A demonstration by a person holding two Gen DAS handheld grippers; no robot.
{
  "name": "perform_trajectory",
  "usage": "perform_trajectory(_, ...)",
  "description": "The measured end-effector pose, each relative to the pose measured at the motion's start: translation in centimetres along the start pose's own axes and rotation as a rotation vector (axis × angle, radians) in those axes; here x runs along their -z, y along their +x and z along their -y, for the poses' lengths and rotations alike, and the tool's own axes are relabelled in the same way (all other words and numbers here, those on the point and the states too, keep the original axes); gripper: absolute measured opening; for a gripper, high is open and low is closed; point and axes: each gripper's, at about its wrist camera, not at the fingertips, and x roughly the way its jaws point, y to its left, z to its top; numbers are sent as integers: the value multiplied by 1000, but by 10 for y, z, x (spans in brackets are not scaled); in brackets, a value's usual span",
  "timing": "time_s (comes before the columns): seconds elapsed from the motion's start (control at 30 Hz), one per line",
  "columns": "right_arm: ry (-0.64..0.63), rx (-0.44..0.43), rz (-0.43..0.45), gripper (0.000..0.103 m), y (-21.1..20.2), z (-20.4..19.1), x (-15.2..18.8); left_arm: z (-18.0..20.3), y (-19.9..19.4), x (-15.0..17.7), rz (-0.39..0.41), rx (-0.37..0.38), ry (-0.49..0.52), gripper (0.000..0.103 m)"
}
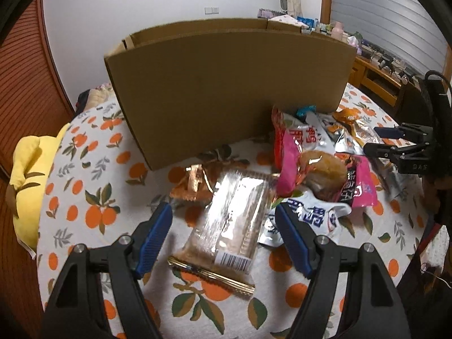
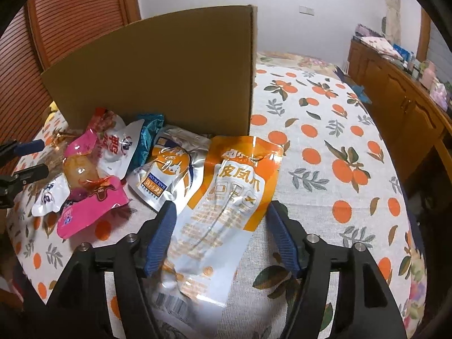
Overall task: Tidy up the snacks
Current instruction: 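Grasp the clear bread pack with the left tool while the right tool grasps the orange-white pouch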
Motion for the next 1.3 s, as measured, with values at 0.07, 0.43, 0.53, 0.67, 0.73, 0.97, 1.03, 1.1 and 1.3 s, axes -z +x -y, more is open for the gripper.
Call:
perform_trajectory(0.07, -19, 16, -1, 74, 1, -4, 1, -1, 3, 1, -9, 1, -3, 76)
perform_trajectory(0.43, -31, 14, -1, 78, 3, -6, 2, -10, 21, 3, -40, 8, -52, 88)
perform_trajectory(0.53, -30, 12, 0, 78, 3, -7, 2, -12, 22, 2, -53, -5, -68, 93)
perform_trajectory(0.67, -30, 13, 0, 78, 3, -7, 2, -14, 23, 3, -68, -8, -68, 95)
perform_trajectory(0.73, -31, 13, 0, 78, 3, -7, 2, -14, 23, 3, -73, -3, -65, 95)
perform_trajectory(0.97, -32, 14, 0, 78, 3, -7, 3, -14, 20, 5, -79, 4, -63, 95)
perform_trajectory(1.03, -31, 13, 0, 78, 3, -7, 3, -14, 19, 5, -70, 16, -59, 88)
perform_trajectory(1.1, -32, 14, 0, 78, 3, -7, 3, -13, 16, 5, -57, 23, -53, 78)
perform_trajectory(1.3, -32, 14, -2, 78, 2, -7, 3, -6, 5, 11, -19, 47, -26, 43)
